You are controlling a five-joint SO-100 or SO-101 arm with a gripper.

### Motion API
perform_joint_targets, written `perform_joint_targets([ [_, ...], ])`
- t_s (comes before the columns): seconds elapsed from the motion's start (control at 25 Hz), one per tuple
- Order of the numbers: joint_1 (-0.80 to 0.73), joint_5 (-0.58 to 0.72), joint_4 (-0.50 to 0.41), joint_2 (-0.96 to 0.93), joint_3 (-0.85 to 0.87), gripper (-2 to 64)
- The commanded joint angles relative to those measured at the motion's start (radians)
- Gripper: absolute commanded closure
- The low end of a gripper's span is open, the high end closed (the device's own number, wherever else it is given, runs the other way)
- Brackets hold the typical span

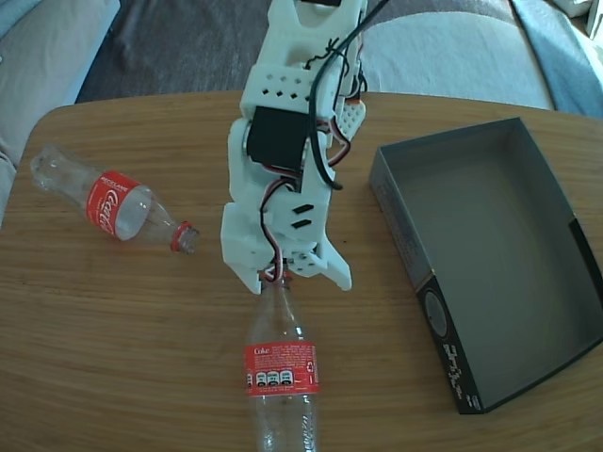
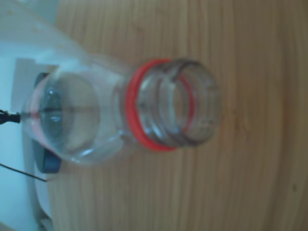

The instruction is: Grasp the bottles and put them in the box.

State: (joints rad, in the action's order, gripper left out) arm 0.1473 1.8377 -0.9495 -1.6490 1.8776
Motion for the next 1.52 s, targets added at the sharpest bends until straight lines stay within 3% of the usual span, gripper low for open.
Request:
perform_joint_targets([
  [0.0, -0.002, 0.008, 0.009, -0.006, -0.02, 10.5],
  [0.28, 0.064, 0.103, -0.002, -0.018, 0.029, 10.6],
  [0.72, 0.067, 0.092, 0.012, -0.002, 0.023, 10.6],
  [0.92, 0.046, 0.092, 0.091, 0.0, 0.038, 10.6],
  [1.48, 0.044, 0.091, 0.17, 0.115, -0.006, 10.6],
])
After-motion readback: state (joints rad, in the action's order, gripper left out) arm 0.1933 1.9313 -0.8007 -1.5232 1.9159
